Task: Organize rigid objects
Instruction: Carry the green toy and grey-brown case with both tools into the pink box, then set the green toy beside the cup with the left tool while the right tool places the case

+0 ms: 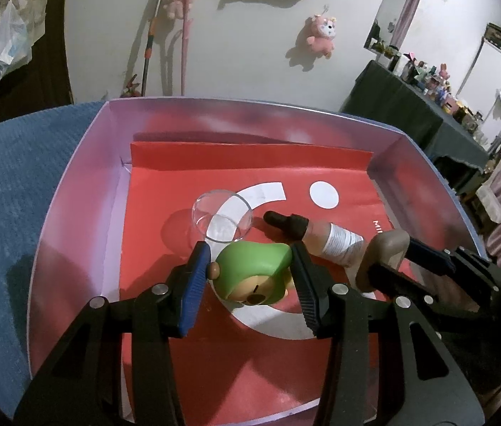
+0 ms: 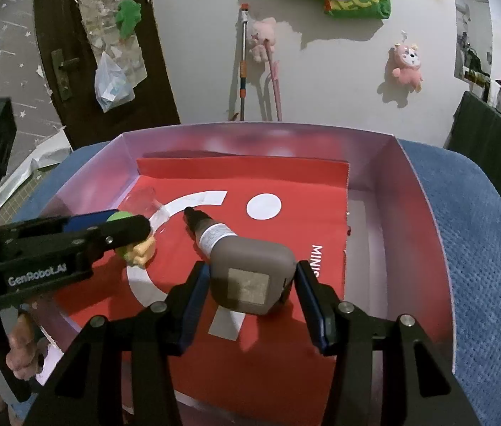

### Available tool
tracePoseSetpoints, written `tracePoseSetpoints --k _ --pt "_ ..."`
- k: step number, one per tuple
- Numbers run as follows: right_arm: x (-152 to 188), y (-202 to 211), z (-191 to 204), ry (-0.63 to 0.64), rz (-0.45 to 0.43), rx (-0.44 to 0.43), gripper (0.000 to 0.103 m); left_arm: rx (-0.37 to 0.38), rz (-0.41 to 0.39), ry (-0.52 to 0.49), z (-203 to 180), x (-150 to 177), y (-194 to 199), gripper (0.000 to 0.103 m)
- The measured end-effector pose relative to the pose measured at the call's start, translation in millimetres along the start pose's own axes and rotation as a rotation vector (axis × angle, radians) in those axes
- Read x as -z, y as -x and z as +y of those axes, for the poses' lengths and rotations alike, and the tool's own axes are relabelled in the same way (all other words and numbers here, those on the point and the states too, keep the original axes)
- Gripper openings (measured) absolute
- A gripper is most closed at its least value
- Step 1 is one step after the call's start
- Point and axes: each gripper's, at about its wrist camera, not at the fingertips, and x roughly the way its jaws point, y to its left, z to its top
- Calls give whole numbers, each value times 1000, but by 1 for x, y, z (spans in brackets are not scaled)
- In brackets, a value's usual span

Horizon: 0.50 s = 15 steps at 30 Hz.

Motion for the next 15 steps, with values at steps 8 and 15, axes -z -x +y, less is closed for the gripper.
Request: tracePoseSetpoints --k 8,15 --pt "-2 -7 7 5 7 -10 53 5 6 4 2 0 -1 44" --pt "-1 -9 13 25 18 -10 53 12 7 10 1 1 0 44"
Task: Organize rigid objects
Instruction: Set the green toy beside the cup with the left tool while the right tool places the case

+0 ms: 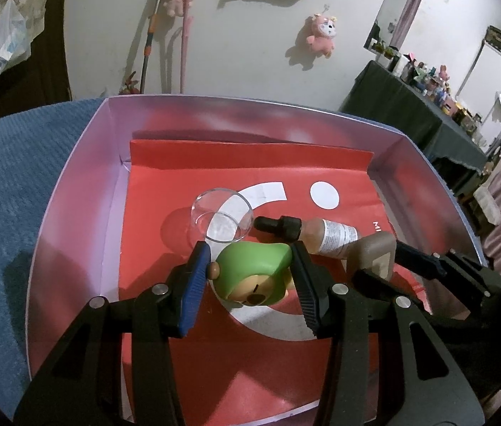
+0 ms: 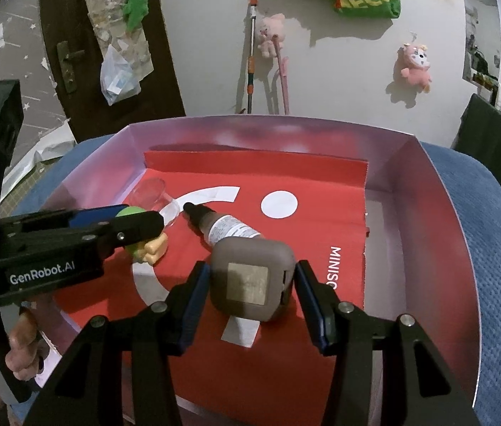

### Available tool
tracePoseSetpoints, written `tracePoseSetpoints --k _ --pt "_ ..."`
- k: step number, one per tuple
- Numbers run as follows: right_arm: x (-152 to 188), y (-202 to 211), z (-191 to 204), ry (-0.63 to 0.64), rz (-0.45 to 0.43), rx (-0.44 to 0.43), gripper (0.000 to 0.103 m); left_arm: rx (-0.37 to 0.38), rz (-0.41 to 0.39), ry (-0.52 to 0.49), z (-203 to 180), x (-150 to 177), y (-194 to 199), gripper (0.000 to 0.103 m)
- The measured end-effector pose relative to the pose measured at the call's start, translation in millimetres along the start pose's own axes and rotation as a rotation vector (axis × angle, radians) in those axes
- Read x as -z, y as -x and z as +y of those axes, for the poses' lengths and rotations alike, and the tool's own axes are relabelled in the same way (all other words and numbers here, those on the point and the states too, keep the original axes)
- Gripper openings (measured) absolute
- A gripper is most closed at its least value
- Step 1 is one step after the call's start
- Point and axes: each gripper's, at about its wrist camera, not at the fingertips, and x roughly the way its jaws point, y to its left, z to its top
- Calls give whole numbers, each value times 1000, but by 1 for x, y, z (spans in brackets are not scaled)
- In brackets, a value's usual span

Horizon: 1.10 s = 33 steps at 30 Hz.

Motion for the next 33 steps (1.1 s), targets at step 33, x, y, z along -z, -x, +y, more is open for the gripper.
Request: tracePoseSetpoints --k 33 --pt "1 1 -4 -41 32 -91 56 -25 -17 -48 -4 4 12 47"
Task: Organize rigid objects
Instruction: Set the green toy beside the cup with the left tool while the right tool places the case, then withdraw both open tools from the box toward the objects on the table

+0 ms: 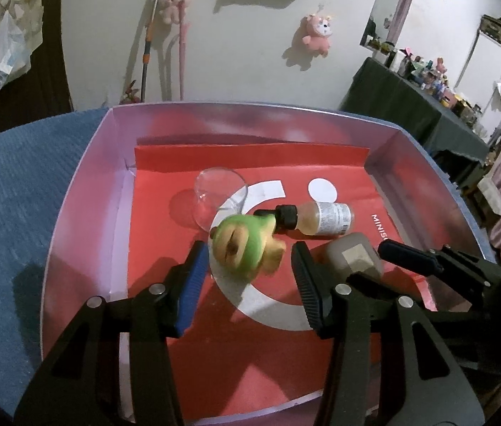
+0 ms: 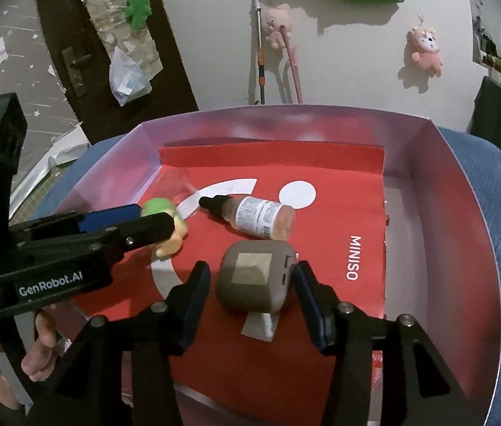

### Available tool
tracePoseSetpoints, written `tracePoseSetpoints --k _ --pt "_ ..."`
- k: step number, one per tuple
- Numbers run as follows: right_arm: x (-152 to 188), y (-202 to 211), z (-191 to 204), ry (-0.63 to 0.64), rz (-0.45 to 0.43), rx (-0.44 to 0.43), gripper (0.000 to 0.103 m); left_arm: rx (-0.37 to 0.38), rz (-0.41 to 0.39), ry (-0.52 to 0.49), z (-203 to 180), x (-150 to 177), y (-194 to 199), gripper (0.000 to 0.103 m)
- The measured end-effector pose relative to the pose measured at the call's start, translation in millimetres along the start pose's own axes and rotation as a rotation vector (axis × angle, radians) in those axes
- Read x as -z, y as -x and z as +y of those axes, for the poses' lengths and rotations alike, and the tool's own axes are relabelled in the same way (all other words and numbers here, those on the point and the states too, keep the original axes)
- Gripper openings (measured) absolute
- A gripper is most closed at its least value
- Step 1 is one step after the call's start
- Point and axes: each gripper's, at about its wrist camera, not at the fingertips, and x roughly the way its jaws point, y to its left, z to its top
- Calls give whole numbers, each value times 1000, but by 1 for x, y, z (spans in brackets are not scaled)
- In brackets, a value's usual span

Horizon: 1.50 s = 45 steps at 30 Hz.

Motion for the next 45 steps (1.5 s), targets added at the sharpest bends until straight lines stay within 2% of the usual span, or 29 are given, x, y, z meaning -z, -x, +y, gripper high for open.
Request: tracePoseSetpoints --k 2,5,7,13,16,17,20,21,22,26,30,33,35,45 --pt "0 1 1 3 -4 -1 57 -3 -10 -3 0 0 3 50" --pt "1 4 2 5 -11 -1 58 4 -28 4 2 1 8 76" --pt "1 4 4 4 -14 -3 63 9 -38 14 4 2 11 77" --pt "6 13 8 5 -30 -11 66 10 -52 11 2 3 18 78" --pt "10 21 8 7 -44 -21 75 -9 -67 -4 -1 6 23 78" --pt "11 25 9 8 -52 -24 76 -15 -74 -10 -3 7 25 79" --pt "15 34 11 11 -68 -34 77 -22 -91 -16 -6 9 31 92" --pt "16 37 11 12 -73 -38 80 -22 -98 -17 -6 10 33 94" --pt "17 40 11 13 -78 -39 84 -23 -104 -17 -6 11 35 94" --pt "22 52 15 26 -105 -41 89 -25 -123 -17 -5 13 44 94" --pt "26 61 16 34 -126 -46 98 -26 -137 -19 -7 16 51 95" --pt "30 68 18 42 -140 -50 99 -32 -153 -22 -9 18 58 103" --pt "33 72 20 45 -150 -54 103 -40 -172 -27 -12 19 64 103" --pt "48 98 29 77 -210 -55 103 -44 -238 -36 -15 31 85 103"
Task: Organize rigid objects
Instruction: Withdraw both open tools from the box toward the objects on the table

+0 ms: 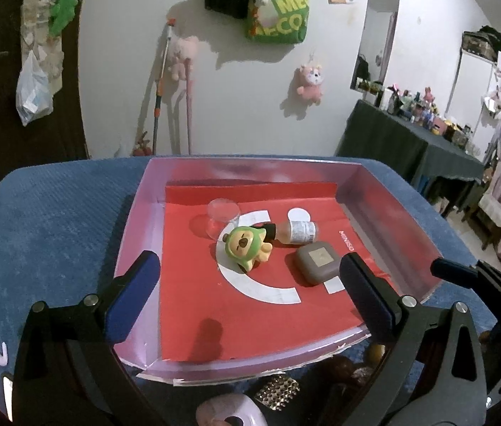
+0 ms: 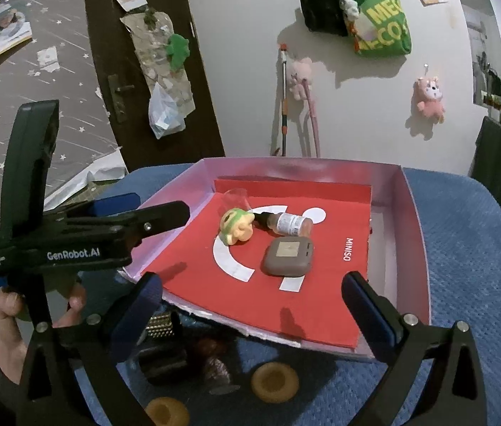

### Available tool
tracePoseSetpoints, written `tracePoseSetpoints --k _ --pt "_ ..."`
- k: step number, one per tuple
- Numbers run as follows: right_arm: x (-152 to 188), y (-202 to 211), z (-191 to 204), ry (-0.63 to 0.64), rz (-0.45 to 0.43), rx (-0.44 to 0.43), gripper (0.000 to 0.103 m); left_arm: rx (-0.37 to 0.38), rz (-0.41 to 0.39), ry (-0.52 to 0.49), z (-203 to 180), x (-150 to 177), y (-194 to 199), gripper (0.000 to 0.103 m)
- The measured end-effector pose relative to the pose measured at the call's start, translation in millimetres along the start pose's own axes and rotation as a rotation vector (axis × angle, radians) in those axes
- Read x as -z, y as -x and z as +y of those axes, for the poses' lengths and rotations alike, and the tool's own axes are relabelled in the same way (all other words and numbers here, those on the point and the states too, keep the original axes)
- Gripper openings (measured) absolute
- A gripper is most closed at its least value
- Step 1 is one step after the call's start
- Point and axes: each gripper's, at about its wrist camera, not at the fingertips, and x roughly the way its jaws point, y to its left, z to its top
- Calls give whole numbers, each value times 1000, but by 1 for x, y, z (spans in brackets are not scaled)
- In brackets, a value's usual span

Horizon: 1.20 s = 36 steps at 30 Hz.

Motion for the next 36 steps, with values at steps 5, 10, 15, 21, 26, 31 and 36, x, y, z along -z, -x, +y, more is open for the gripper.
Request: tracePoseSetpoints --k 5,10,15,21,26,31,36 --pt "8 10 4 11 -16 10 103 -41 -55 -17 -1 4 15 103" --pt "13 18 8 16 -27 12 103 -2 -36 -9 1 10 23 103" --pt "20 26 14 23 -43 19 103 -31 -42 -54 -5 19 32 103" --pt "28 33 22 34 -52 30 103 -53 -16 -88 -14 31 37 103" --pt "34 41 27 43 -64 50 103 -66 -7 -104 -20 41 41 103" --pt "40 46 29 39 -71 55 103 -46 -8 -97 -23 50 50 103" --pt "47 52 34 42 -91 67 103 -47 -18 -60 -18 56 63 103"
